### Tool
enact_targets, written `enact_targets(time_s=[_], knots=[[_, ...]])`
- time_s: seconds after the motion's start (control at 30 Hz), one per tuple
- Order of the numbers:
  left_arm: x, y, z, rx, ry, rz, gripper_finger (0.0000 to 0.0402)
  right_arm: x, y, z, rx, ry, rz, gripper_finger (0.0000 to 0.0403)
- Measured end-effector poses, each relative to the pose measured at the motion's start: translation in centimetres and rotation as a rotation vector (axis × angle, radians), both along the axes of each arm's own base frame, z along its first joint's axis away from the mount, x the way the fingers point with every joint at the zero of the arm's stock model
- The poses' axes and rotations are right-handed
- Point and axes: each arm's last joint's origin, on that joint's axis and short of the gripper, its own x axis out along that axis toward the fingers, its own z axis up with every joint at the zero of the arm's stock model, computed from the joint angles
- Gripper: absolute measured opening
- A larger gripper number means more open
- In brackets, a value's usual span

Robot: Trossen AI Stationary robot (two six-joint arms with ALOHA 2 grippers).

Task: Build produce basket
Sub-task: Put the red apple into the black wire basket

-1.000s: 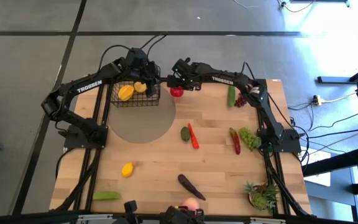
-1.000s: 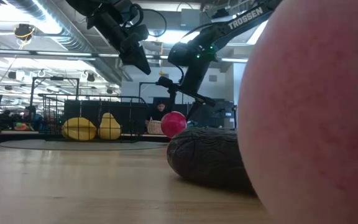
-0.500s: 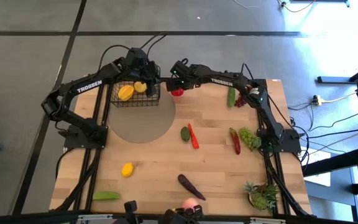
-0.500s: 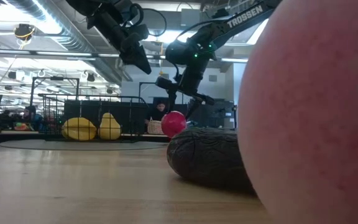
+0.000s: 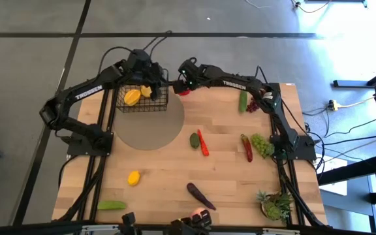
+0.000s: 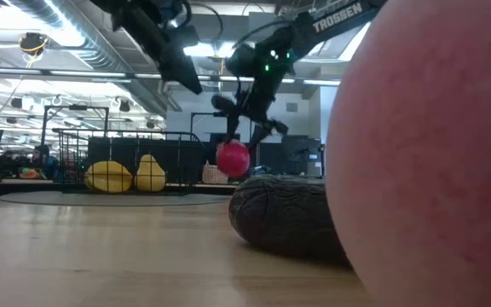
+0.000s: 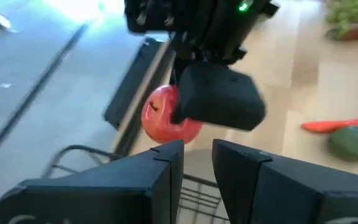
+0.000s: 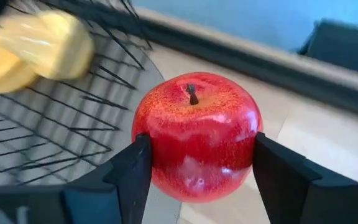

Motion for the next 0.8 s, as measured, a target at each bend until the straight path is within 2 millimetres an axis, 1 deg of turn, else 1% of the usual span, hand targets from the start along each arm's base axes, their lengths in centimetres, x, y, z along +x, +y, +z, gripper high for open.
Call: enact_targets(time_s=[0.2,0.3,0.4,0.5,0.57,0.63,0.8], knots=[[-2.1,-1.6,2.0,0.042,-0.003,0.087,0.0075,0.0,0.0,4.7,-0.126,-0.011,0.028,0.0229],[-3.2,-2.4,2.9,0.06,0.004,0.139,0.0075,0.4,0.2,7.4,-0.198,-0.081,0.065,0.0226],[-4.6,-3.4,3.8,0.088,0.01,0.187,0.0075,1.0,0.9,9.9,-0.285,-0.162,0.115,0.0221],[-5.7,-4.2,4.4,0.102,0.013,0.232,0.0075,1.7,1.6,11.6,-0.375,-0.237,0.168,0.022],[-6.4,-4.7,4.7,0.102,0.008,0.267,0.0075,2.1,1.9,12.0,-0.397,-0.281,0.196,0.022],[-7.0,-5.1,5.1,0.107,0.0,0.298,0.0075,2.4,2.1,11.9,-0.384,-0.317,0.239,0.0219],[-8.8,-6.5,6.1,0.139,-0.029,0.351,0.0075,3.3,2.1,10.3,-0.39,-0.364,0.317,0.0218]])
